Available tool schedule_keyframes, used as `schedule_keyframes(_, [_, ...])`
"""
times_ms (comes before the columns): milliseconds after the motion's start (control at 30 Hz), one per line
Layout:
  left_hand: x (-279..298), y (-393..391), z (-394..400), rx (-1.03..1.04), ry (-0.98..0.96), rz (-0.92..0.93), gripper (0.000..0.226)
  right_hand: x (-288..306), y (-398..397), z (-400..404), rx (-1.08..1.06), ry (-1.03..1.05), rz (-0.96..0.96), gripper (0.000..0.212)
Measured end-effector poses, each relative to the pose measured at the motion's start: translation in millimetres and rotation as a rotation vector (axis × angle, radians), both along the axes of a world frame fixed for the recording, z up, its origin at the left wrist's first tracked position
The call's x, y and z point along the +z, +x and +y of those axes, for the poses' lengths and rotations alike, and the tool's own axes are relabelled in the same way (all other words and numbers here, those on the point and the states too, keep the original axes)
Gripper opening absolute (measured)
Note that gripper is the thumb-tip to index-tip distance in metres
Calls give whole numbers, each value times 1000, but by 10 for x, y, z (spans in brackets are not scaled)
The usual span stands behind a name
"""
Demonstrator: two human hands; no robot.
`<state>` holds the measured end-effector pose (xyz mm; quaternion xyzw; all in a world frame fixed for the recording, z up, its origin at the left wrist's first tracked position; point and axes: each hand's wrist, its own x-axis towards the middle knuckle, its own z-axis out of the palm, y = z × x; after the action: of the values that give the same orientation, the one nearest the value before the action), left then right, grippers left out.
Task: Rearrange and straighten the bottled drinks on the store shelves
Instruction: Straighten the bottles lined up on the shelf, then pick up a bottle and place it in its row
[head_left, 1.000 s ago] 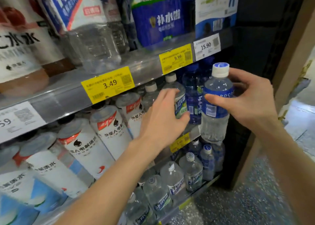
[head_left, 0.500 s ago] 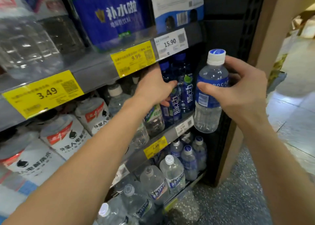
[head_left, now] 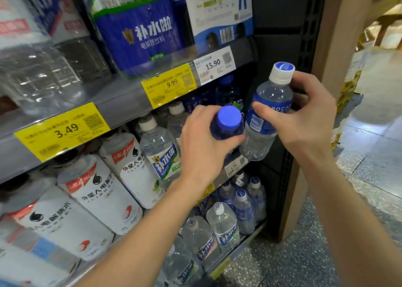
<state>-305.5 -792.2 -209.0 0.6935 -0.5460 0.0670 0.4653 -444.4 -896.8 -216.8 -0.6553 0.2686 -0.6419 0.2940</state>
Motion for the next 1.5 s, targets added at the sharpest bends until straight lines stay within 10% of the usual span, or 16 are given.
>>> schedule_keyframes(233, [11,-54,411,-51,-273,59,45,4,69,5,-18,28,-24,56])
schedule_keyframes(1500, [29,632,1862,64,-219,450,47,-275,1066,269,-42,177,296,58])
